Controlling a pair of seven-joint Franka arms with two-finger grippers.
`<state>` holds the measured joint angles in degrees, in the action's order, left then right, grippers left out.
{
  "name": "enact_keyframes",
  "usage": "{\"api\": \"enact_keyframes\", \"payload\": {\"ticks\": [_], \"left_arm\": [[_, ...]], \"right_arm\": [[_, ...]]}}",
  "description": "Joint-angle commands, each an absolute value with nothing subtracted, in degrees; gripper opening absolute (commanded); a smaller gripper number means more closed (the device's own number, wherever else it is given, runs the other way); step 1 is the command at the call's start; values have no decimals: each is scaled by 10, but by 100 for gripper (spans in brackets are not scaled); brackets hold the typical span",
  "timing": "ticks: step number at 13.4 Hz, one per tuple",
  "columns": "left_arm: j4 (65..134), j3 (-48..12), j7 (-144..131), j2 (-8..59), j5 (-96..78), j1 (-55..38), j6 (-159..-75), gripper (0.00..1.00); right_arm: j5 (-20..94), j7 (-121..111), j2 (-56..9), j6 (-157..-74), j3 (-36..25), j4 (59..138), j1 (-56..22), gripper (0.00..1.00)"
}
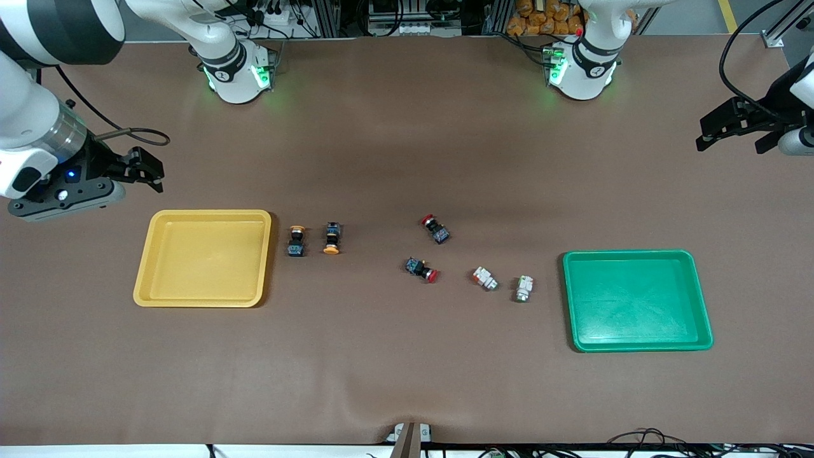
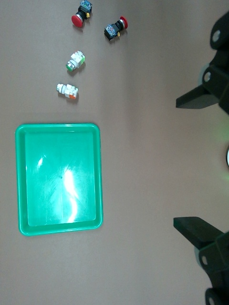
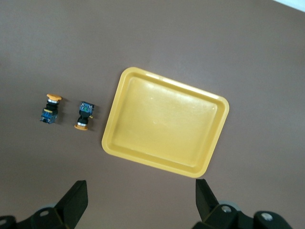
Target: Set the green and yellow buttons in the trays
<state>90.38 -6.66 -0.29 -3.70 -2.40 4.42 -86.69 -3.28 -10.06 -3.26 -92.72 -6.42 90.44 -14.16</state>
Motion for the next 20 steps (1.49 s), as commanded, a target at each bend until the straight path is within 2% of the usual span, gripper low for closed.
{"api": "enact_keyframes", "payload": {"ticks": [1,10,13,16,20], "left_arm": [[895,-71,1,-36,-17,45,-852,100],[900,-72,-4,-17,-18,46,-844,100],[901,-74,-8,34,-18,30,-845,100],[899,-75,-4,51,-22,25,-858,100],[900,-77,-29,133,-21,10,-925,100]], "right_arm": [[-40,-108,-50,-904,-63,872,-144,100],[-25,-136,-56,-926,-66,880,-127,100],[21,-91,-55,-925,-64,882,-137,100],[23,-60,-55,-918,-64,882,-139,100],[23,-39,-55,-912,-63,882,-142,100]]}}
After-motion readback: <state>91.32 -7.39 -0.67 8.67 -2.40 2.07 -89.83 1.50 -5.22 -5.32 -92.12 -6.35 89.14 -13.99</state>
